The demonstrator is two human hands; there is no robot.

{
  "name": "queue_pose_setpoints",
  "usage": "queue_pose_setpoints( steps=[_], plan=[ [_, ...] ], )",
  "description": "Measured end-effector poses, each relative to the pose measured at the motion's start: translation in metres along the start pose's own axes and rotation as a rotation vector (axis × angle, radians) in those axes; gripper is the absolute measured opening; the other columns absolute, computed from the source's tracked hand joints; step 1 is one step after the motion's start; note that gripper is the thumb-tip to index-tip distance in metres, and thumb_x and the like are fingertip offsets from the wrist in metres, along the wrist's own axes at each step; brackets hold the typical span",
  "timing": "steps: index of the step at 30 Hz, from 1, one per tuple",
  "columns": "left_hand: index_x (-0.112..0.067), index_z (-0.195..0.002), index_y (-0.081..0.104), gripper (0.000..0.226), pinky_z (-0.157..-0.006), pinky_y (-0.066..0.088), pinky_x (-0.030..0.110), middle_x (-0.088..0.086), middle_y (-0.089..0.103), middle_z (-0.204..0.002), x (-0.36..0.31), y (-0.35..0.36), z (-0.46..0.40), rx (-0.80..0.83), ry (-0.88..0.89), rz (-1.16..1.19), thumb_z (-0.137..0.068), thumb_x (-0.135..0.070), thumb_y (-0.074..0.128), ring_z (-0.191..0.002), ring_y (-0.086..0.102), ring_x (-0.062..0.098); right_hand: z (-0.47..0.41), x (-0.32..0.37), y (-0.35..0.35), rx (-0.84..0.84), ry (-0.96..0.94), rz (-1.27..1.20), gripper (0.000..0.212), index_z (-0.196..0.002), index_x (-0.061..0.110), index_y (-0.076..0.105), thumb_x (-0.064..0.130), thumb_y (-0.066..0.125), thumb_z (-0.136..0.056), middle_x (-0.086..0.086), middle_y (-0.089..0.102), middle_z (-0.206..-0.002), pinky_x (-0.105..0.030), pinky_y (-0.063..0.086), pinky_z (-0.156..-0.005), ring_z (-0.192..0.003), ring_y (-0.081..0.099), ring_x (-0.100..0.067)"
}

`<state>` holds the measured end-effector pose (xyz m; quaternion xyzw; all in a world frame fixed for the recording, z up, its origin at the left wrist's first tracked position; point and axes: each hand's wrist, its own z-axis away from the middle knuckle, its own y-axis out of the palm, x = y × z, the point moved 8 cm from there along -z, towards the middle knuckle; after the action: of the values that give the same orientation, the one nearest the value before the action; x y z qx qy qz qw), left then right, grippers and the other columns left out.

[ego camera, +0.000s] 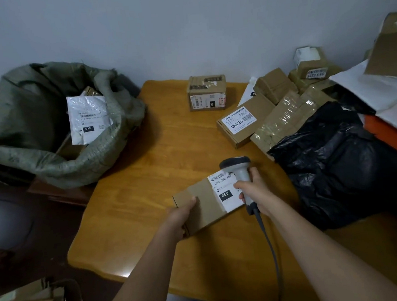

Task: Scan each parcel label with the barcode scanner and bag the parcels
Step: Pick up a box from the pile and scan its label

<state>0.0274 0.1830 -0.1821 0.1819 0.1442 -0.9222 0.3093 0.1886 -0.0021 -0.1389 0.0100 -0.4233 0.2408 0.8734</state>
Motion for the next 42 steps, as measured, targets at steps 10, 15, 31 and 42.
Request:
queue_pose_setpoints(
  steps=[10, 15, 31, 42],
  plan=[
    [-0.018, -0.124, 0.034, 0.046, -0.082, 0.044, 0.046, 0.009, 0.050, -0.114, -0.070, 0.013, 0.028, 0.016, 0.232, 0.172, -0.091, -0.006, 0.064, -0.104, 0.050, 0.029, 0.028, 0.069, -0.048, -0.074, -0.137, -0.142, 0.028, -0.121, 0.021, 0.053, 0.036, 0.055, -0.097, -0.007, 0.065, -0.095, -0.029, 0.048, -0.052, -0.057, 0.059, -0.016],
    [-0.019, -0.126, 0.031, 0.049, -0.083, 0.045, 0.051, 0.012, 0.045, -0.121, -0.103, 0.006, 0.038, -0.021, 0.293, 0.252, -0.091, -0.007, 0.064, -0.110, 0.049, 0.033, 0.063, 0.134, -0.080, -0.035, -0.243, -0.045, 0.033, -0.123, 0.013, 0.052, 0.038, 0.045, -0.103, -0.010, 0.059, -0.092, -0.028, 0.049, -0.053, -0.059, 0.059, -0.017],
    [-0.017, -0.137, 0.030, 0.060, -0.092, 0.046, 0.058, 0.018, 0.047, -0.136, -0.132, 0.006, 0.059, -0.056, 0.308, 0.278, -0.090, -0.007, 0.066, -0.118, 0.050, 0.039, 0.161, 0.216, -0.119, -0.052, -0.472, 0.087, 0.039, -0.125, 0.008, 0.056, 0.038, 0.047, -0.102, -0.005, 0.065, -0.099, -0.027, 0.045, -0.051, -0.057, 0.056, -0.015],
    [-0.017, -0.140, 0.030, 0.061, -0.090, 0.048, 0.056, 0.020, 0.046, -0.136, -0.130, 0.003, 0.063, -0.045, 0.304, 0.264, -0.090, -0.008, 0.065, -0.118, 0.050, 0.039, 0.182, 0.227, -0.122, -0.064, -0.518, 0.075, 0.037, -0.116, 0.007, 0.060, 0.039, 0.047, -0.102, -0.015, 0.065, -0.108, -0.032, 0.046, -0.057, -0.059, 0.054, -0.016]
  ],
)
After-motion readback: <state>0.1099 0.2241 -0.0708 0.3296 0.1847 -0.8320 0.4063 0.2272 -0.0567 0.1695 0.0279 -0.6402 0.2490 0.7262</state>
